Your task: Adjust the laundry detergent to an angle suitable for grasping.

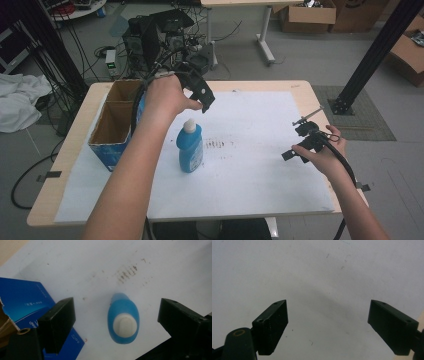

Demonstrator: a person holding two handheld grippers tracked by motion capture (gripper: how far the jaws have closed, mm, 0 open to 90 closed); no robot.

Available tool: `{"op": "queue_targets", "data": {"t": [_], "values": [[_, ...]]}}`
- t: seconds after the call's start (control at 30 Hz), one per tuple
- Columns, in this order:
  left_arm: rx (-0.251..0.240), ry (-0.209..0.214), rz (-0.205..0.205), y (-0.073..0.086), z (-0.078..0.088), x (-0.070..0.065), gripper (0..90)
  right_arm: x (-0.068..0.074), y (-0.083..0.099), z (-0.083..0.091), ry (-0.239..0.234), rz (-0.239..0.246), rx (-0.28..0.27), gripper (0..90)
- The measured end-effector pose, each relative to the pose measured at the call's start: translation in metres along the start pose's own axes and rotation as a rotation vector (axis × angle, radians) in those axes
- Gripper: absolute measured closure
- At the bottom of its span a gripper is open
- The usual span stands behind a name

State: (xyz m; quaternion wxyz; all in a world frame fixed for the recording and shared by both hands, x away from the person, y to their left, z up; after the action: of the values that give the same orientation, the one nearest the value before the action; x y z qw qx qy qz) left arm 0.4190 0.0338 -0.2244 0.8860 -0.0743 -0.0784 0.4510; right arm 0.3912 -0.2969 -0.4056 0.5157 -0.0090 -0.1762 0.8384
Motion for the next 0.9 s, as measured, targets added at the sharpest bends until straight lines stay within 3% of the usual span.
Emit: {"op": "queue_targets", "data": {"t": [0.33, 0.5, 0.9], "values": [[0.023, 0.004, -0.009, 0.010, -0.016, -0.006, 15.3, 0.003, -0.002, 0.000, -0.002, 0.010, -0.009, 16.6], [0.047, -0.014, -0.021, 0.016, -0.024, -0.007, 15.3, 0.003, -0.002, -0.001, -0.001, 0.013, -0.008, 16.6], [0.068, -0.002, -0.009, 0.026, -0.039, -0.009, 15.3, 0.004, -0.003, -0.002, -0.001, 0.013, -0.018, 16.6]]}}
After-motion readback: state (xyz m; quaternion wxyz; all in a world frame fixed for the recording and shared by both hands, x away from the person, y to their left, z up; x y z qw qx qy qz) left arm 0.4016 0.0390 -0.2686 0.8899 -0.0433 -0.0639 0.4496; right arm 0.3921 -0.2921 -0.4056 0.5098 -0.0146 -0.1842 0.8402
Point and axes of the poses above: each handheld gripper's, and its own axes: z roughly backward along the jaws, y roughly out of its underside, x roughly to its left, the point moved 4 cm from there along -z, roughly forward along the jaws, and after that the axes turned 2 degrees about -z, right-handed, at the moved point
